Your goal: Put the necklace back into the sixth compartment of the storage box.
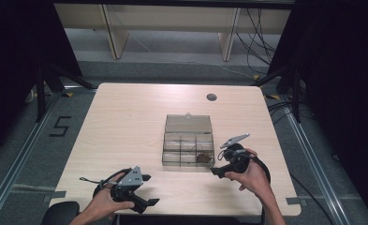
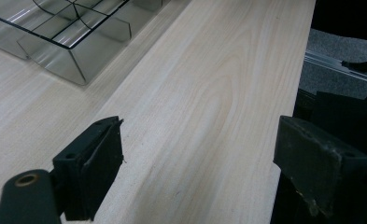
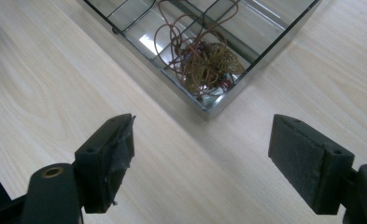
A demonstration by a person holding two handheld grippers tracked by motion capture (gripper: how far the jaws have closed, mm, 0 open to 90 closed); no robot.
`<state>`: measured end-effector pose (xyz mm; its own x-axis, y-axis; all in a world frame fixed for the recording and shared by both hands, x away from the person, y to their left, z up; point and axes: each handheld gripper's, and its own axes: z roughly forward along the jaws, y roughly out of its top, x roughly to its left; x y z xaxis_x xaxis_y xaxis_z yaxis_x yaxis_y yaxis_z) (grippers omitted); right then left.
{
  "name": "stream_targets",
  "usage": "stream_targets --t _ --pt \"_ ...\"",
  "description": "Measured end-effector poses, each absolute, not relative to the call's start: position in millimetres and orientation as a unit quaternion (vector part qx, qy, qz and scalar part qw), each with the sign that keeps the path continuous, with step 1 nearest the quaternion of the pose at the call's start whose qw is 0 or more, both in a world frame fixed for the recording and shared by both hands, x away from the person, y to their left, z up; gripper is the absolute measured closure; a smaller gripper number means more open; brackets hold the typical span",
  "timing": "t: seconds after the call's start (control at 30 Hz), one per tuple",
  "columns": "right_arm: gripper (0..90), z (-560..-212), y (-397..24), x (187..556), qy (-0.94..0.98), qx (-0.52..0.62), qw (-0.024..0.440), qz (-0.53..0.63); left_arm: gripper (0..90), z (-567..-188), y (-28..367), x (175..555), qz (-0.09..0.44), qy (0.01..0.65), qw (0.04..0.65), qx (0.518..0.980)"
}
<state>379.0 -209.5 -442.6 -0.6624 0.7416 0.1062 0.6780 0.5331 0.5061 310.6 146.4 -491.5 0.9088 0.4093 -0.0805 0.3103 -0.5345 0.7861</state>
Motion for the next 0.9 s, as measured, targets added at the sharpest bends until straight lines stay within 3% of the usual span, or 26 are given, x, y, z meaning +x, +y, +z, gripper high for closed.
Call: stream_targets --t 0.9 --pt "19.5 -460 -226 357 0.846 0.417 0.089 0.321 15.1 -490 148 310 0.056 0.215 0.433 0.873"
